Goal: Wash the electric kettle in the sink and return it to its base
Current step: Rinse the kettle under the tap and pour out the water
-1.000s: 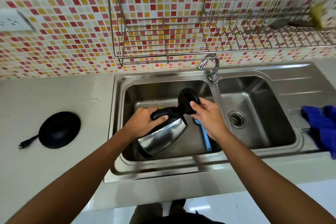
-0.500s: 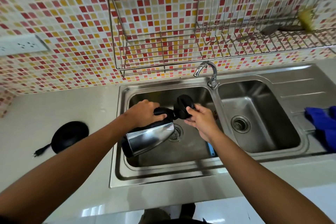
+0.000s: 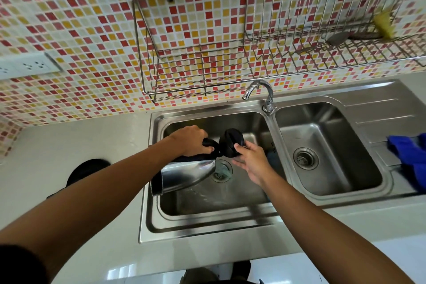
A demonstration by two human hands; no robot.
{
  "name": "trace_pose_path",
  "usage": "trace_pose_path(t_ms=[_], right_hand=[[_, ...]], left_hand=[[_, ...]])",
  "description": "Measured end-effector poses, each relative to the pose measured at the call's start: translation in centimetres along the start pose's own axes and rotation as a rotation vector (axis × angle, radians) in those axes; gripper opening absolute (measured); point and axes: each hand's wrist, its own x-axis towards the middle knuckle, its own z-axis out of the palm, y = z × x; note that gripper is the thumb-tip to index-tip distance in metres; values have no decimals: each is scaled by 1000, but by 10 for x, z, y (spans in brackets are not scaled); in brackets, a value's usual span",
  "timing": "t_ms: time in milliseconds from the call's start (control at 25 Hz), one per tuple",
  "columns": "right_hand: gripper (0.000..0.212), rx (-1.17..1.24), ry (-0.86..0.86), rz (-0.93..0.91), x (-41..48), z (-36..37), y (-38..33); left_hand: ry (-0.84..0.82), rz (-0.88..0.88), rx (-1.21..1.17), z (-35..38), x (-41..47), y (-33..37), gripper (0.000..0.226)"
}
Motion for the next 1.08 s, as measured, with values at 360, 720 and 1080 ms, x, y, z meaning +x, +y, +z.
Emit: trace_pose_path(t_ms=[360, 720, 1080], right_hand=[[16, 207, 54, 88, 3, -18, 17], [12, 335, 112, 148, 4, -29, 30], [18, 108, 91, -15, 28, -49, -4]], left_hand=[[-103, 19, 170, -6, 33, 31, 55], [-189, 36, 315, -11, 55, 68, 53], [-202, -42, -13, 9, 51, 46, 57]])
